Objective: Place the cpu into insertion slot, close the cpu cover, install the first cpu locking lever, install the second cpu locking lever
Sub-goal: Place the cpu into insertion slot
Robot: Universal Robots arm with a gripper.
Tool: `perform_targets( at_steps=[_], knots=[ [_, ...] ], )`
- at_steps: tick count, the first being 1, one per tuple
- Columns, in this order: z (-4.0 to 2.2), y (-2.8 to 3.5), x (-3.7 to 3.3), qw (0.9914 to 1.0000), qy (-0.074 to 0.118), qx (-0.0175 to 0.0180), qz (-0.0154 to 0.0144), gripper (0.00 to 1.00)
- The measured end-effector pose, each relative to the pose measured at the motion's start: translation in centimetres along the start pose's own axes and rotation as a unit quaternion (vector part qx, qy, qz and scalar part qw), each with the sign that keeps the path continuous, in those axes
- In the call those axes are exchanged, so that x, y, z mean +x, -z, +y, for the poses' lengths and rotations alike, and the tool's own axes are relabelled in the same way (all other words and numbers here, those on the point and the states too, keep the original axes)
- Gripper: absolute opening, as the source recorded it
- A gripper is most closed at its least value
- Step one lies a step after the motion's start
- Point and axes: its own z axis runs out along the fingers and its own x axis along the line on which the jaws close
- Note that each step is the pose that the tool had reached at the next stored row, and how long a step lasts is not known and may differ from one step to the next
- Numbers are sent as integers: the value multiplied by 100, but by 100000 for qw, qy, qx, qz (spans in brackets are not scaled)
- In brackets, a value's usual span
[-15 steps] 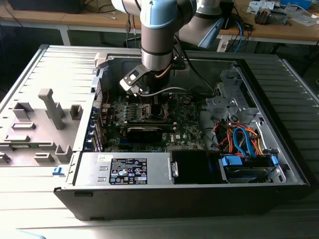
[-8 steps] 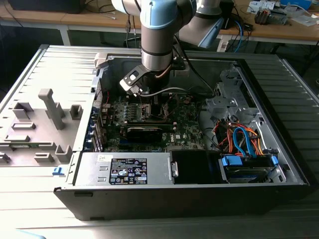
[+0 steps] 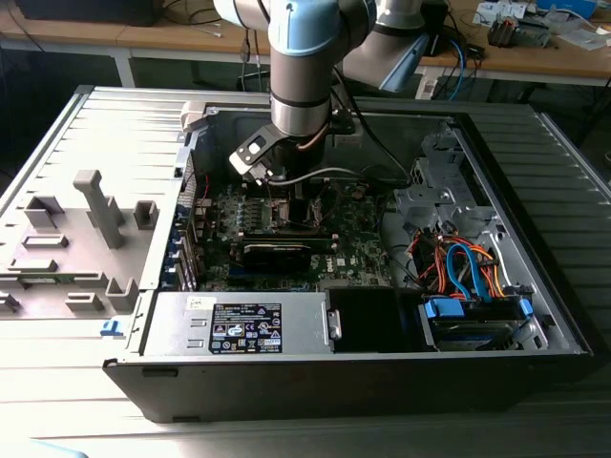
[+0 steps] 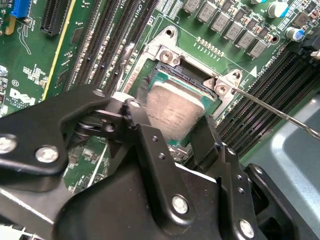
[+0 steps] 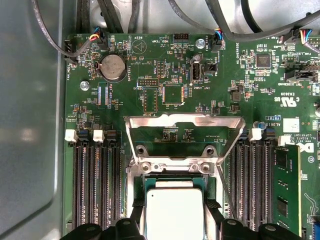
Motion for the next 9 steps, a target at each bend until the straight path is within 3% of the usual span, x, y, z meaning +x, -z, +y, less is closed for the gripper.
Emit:
perform_targets(
  at_steps=[1,9],
  knots=[
    [0,0,0,100000,-1,-1,0,62],
    [0,17,-10,100000,2,2,-2,62]
  ],
)
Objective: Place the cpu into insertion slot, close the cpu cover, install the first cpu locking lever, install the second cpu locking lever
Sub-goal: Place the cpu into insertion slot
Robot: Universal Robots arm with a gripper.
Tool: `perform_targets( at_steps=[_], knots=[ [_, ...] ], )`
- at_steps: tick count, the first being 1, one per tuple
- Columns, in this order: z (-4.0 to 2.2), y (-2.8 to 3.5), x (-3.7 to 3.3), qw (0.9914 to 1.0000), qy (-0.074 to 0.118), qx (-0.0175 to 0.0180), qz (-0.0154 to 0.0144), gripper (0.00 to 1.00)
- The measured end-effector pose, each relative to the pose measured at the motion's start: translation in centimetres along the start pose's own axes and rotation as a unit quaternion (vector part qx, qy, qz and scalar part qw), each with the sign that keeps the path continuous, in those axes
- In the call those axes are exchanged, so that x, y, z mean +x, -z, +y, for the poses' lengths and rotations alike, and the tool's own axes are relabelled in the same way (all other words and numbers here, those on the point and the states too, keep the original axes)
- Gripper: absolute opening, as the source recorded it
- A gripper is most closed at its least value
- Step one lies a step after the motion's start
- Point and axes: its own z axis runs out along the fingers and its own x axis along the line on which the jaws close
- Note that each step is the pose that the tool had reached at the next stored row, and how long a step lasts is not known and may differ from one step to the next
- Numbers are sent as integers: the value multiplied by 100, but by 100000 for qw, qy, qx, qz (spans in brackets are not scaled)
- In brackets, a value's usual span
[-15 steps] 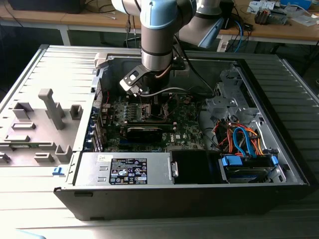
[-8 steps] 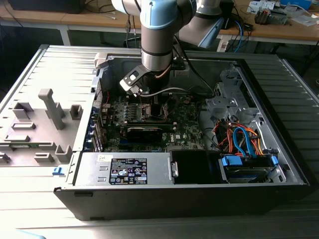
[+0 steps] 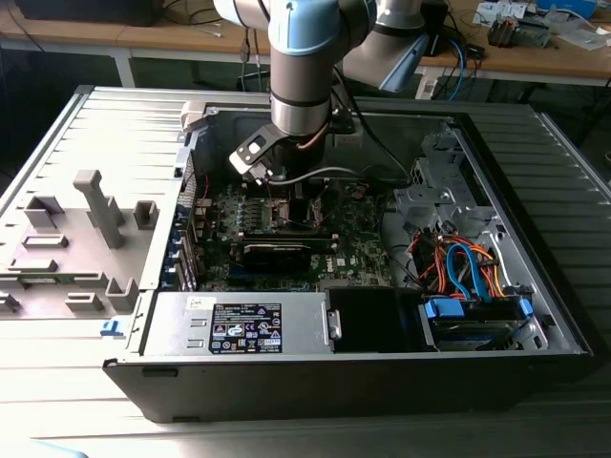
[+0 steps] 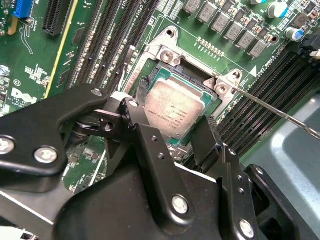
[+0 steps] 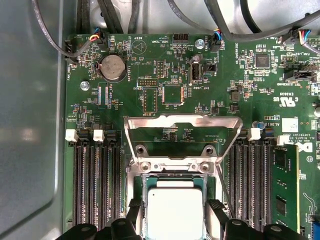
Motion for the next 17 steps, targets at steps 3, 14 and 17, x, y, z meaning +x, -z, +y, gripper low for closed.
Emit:
perform_targets(
  at_steps=[3,14,17],
  knots=[
    [0,39,-8,100000,-7,-4,26,62],
    [3,119,-10,99990,1392,-28,184,29],
    [4,126,-12,99962,2750,-46,192,11]
  ],
)
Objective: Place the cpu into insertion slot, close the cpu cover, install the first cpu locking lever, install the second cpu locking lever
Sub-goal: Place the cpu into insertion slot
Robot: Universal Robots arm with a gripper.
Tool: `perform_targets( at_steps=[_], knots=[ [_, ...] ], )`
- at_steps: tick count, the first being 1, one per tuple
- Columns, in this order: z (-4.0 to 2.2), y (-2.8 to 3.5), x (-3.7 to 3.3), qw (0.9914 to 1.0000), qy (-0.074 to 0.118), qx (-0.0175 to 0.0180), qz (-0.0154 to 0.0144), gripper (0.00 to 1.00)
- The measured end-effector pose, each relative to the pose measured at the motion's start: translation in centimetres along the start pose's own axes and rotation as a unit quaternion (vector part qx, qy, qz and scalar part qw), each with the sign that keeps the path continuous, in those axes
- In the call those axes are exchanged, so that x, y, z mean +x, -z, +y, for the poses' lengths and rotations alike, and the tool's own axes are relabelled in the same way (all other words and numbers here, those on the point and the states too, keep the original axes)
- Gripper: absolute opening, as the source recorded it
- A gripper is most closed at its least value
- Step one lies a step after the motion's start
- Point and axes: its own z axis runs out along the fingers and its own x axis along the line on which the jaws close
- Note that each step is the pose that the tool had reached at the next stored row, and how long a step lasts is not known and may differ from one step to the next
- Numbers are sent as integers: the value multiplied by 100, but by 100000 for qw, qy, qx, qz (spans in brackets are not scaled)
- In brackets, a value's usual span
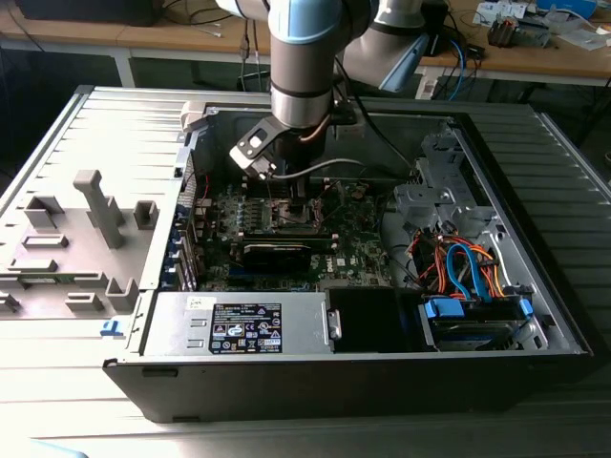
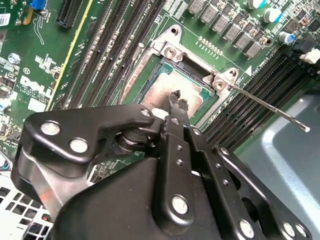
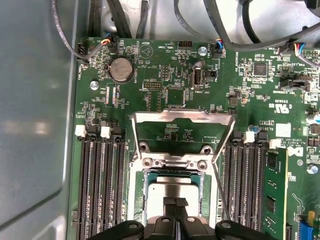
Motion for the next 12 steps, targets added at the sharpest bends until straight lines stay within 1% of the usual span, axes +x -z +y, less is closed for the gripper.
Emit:
perform_targets(
  at_steps=[3,5,7,11,12],
  knots=[
    [2,28,-1,100000,244,-7,7,11],
    [4,73,-2,100000,234,-10,12,11],
    [5,139,-4,100000,229,-8,11,11],
    [7,244,-7,100000,227,-8,12,11],
    [7,257,-7,100000,227,-10,12,11]
  ],
)
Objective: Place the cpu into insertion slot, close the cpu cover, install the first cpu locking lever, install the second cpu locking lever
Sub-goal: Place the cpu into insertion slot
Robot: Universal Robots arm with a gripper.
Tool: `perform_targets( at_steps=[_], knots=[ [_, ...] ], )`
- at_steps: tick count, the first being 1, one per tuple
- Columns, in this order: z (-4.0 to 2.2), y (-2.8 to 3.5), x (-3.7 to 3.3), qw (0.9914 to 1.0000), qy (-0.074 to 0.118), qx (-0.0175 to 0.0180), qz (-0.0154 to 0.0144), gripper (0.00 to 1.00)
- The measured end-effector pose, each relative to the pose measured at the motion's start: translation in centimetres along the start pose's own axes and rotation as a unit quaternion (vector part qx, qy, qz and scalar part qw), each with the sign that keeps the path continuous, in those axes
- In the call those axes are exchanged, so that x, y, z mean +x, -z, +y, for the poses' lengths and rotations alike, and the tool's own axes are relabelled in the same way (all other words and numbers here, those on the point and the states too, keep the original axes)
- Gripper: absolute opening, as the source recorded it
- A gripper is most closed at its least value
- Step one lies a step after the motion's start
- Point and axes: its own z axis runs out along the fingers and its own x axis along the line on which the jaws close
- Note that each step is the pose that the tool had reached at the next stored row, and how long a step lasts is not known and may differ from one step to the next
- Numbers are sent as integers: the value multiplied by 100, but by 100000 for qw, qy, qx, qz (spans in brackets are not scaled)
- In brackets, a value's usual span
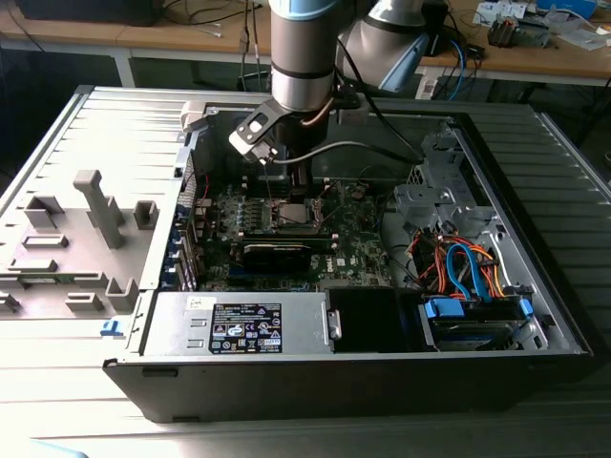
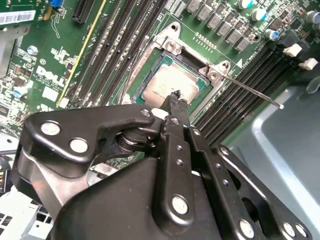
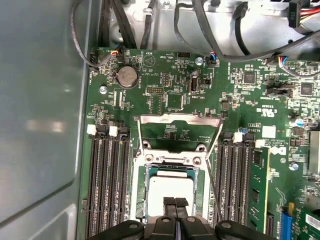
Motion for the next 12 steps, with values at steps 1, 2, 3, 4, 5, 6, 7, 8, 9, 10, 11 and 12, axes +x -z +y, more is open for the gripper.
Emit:
perform_targets(
  at_steps=[1,2,3,4,5,6,7,8,9,10,11,12],
  knots=[
    [0,10,0,100000,-1,1,1,11],
    [0,23,0,100000,0,3,2,11],
    [0,34,-1,100000,-1,0,-1,11],
    [1,49,-1,100000,-1,3,-1,11],
    [1,57,-1,100000,1,-1,1,11],
    [1,68,-1,100000,3,1,0,11],
    [1,83,-1,100000,-1,2,1,11],
    [1,92,-2,100000,0,1,0,11],
    [2,100,-2,100000,3,5,-1,11],
    [2,106,-2,100000,2,0,3,11],
    [2,110,-2,100000,2,-3,8,11],
    [2,117,-2,100000,-3,0,3,11]
  ],
)
